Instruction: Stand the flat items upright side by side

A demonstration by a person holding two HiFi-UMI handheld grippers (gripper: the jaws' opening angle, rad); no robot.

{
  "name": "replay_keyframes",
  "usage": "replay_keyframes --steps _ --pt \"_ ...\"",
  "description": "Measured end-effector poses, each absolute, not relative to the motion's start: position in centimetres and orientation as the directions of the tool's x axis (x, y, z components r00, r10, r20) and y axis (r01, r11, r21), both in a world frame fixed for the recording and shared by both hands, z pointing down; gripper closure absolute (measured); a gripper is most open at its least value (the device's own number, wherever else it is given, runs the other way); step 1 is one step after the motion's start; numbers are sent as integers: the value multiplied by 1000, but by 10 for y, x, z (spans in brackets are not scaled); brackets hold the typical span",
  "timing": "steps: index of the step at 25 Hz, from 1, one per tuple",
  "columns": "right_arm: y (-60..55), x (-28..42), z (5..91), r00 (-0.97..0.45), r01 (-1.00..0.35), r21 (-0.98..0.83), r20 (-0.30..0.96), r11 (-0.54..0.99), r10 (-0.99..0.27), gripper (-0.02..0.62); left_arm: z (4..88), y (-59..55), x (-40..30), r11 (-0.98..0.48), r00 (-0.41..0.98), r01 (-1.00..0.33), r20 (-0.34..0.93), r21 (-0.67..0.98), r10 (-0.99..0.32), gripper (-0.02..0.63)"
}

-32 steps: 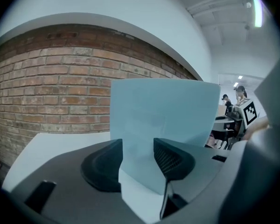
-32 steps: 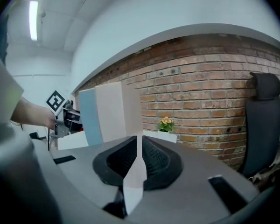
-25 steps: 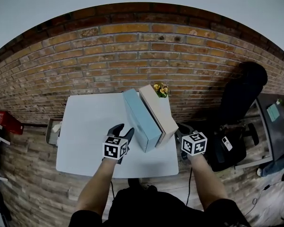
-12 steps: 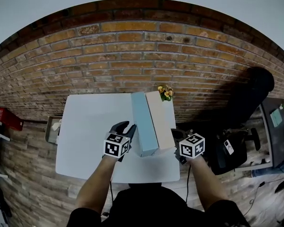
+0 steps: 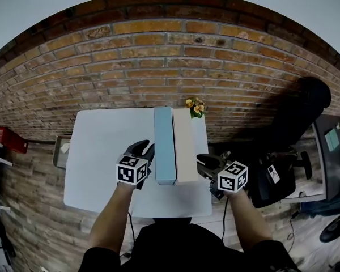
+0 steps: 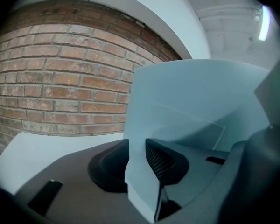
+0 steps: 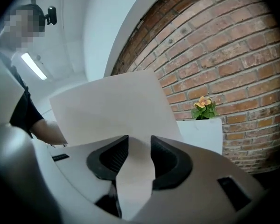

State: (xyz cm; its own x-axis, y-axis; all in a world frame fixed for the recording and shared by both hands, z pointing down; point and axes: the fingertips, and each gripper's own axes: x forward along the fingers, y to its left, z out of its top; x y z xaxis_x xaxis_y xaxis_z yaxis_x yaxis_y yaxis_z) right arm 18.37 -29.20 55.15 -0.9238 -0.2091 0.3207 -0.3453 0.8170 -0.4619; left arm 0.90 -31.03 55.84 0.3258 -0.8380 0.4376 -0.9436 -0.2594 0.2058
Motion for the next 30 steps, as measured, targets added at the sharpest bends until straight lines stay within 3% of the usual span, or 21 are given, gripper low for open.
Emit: replay_keyframes --steps 3,14,17,20,30 --pt "-283 190 547 -935 -311 -443 303 841 -186 366 557 -303 9 -252 320 -945 431 209 -844 497" --pt "-223 203 559 -939 -136 -393 345 910 9 216 552 -271 14 -204 276 -957 425 208 -862 492" --pt "-219 192 564 -926 -166 -292 374 942 -47 226 551 -266 14 -193 266 -959 425 208 -865 492" --pt "-223 182 566 -924 -191 -250 371 949 -89 300 550 -263 17 -194 266 -959 425 205 -865 492" --pt "-230 169 564 -924 -159 -231 378 960 -62 309 550 -261 20 -176 250 -963 428 205 -869 492"
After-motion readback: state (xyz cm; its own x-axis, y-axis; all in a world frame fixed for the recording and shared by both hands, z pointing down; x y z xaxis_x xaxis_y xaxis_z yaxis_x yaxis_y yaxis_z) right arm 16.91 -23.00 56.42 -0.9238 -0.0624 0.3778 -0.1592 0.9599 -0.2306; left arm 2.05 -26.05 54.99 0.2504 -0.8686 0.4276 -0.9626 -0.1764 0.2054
